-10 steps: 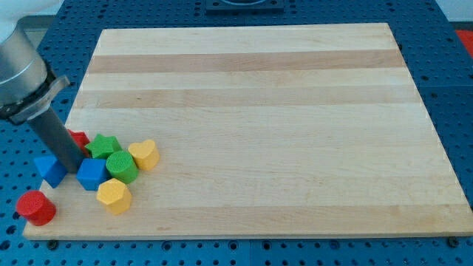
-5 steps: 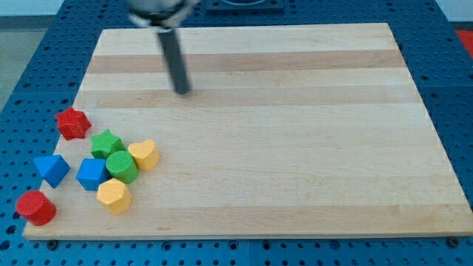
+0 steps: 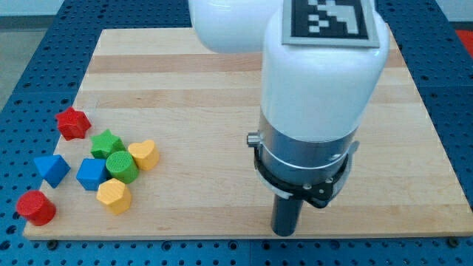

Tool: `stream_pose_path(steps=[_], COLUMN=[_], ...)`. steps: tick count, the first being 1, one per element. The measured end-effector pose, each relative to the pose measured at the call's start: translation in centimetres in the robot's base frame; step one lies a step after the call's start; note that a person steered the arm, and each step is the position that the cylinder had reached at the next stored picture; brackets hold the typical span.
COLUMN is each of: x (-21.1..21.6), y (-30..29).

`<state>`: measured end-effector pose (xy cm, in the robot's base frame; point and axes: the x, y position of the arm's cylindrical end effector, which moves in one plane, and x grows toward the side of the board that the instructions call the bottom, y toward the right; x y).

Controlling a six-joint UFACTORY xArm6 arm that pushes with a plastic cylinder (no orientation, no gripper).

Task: Push the red star blue trianglered circle to left side

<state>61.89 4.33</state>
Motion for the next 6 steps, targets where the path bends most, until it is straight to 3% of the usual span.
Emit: stream_pose_path(steps=[1, 3, 4, 5, 6], x=[-1.7, -19.8, -24.5, -24.9, -24.9], y=[1.0, 2.1, -9.1, -34.7, -34.7])
